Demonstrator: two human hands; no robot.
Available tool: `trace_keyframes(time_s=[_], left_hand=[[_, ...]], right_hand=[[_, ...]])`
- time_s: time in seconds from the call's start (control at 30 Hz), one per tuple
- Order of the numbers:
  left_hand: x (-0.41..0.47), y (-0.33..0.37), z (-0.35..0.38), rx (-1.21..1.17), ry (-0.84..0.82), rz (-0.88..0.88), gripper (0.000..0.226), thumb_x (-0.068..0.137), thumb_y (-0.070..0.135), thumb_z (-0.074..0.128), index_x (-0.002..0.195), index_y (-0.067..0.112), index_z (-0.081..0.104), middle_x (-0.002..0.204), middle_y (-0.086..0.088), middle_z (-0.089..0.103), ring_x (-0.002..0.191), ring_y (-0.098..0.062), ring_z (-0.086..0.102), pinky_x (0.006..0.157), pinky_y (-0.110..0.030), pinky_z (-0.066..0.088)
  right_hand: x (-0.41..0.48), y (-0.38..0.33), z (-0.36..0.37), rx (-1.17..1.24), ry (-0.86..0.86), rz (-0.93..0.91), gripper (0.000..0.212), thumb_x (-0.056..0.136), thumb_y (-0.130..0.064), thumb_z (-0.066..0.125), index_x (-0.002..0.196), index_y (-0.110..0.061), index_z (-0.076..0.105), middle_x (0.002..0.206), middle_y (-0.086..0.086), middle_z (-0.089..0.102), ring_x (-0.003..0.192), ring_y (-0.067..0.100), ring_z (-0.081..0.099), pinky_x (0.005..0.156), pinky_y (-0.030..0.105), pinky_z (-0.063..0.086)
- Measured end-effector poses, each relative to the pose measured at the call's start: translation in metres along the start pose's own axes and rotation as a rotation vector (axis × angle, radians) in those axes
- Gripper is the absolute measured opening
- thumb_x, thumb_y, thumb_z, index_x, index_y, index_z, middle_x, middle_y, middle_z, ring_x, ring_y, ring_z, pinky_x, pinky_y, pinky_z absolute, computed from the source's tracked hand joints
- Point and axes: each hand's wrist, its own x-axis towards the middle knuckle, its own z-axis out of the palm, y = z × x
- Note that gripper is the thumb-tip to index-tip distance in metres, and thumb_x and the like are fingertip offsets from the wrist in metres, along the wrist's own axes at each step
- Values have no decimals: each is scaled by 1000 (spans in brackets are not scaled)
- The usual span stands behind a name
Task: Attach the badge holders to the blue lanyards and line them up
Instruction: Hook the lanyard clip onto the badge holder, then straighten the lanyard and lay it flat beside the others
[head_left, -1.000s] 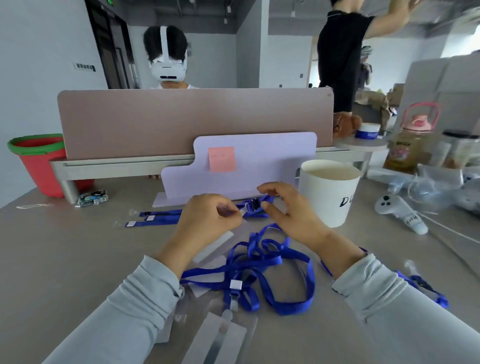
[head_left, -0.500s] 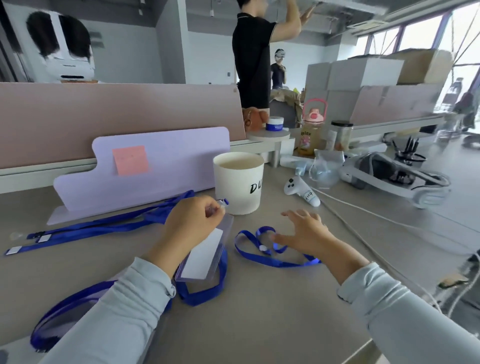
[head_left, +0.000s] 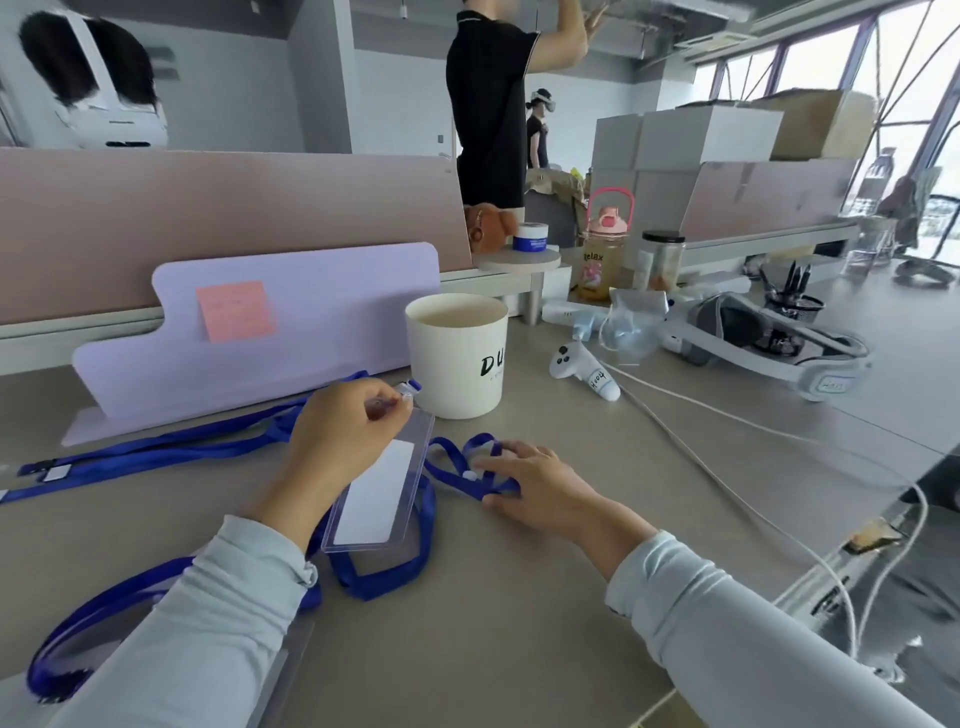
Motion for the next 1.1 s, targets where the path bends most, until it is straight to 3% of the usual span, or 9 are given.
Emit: trace_keyframes(time_s=[0.1, 0.23, 0.4, 0.47, 0.63, 0.73, 0.83, 0.93, 1.1], left_hand=[[2, -1, -3, 7, 2, 4, 22, 87, 31, 59, 94, 12, 69, 87, 1, 67, 78, -11, 58, 67, -21, 40], [3, -3, -3, -5, -1, 4, 21, 87, 31, 60, 93, 13, 69, 89, 0, 70, 78, -11, 60, 65, -22, 43], [3, -3, -3, 9, -3, 19, 23, 88, 30, 59, 97, 12, 69, 94, -1, 70, 81, -11, 59, 72, -24, 46], [4, -3, -5, -7, 18, 12, 23, 87, 31, 59, 96, 12, 69, 94, -1, 71, 80, -11, 60, 71, -24, 45], [8, -6, -14, -33, 87, -16, 20, 88, 29, 59, 94, 12, 69, 93, -1, 70, 77, -9, 57, 69, -21, 39], [10, -8, -15, -38, 80, -30, 21, 88, 30, 59, 95, 12, 68, 94, -1, 70, 79, -10, 57, 70, -22, 39], [17, -7, -16, -15, 51, -20, 23, 88, 32, 58, 95, 12, 68, 91, 0, 68, 78, -12, 57, 69, -23, 40], [29, -6, -19, -1, 63, -11, 24, 88, 33, 57, 91, 11, 67, 83, 0, 63, 72, -13, 54, 65, -22, 38], [37, -14, -17, -32, 103, -4, 23, 89, 32, 57, 91, 13, 68, 78, 5, 61, 70, -9, 54, 66, -20, 39]], right_hand=[[6, -6, 6, -30, 47, -25, 31, 92, -29, 51, 123, -30, 56, 134, -4, 46, 123, 23, 38, 101, 33, 38], [8, -4, 8, -9, 140, -12, 21, 91, -16, 47, 105, -18, 62, 113, 0, 56, 104, 24, 51, 81, 30, 43], [11, 0, 1, 274, 218, 94, 16, 88, -10, 49, 96, -16, 63, 83, 1, 56, 72, 21, 51, 66, 29, 45], [15, -1, -9, 392, 281, 125, 16, 90, -10, 49, 98, -15, 61, 79, 1, 58, 68, 19, 51, 56, 24, 41], [30, -9, -47, 793, 350, 77, 29, 92, -1, 40, 104, -18, 59, 77, 0, 64, 59, 6, 54, 63, 20, 41], [36, -16, -71, 832, 345, -3, 22, 89, 1, 48, 91, -16, 62, 73, 5, 64, 50, 9, 48, 56, 22, 41], [44, -27, -98, 817, 418, -59, 13, 85, -4, 62, 83, -17, 64, 72, 1, 65, 57, 6, 57, 61, 19, 48], [54, -39, -122, 821, 493, -120, 7, 85, -6, 63, 86, -13, 64, 80, 4, 65, 62, 6, 58, 61, 11, 50], [89, -56, -171, 799, 674, -224, 10, 90, -9, 56, 86, -15, 62, 76, 5, 64, 62, 17, 57, 70, 35, 53]])
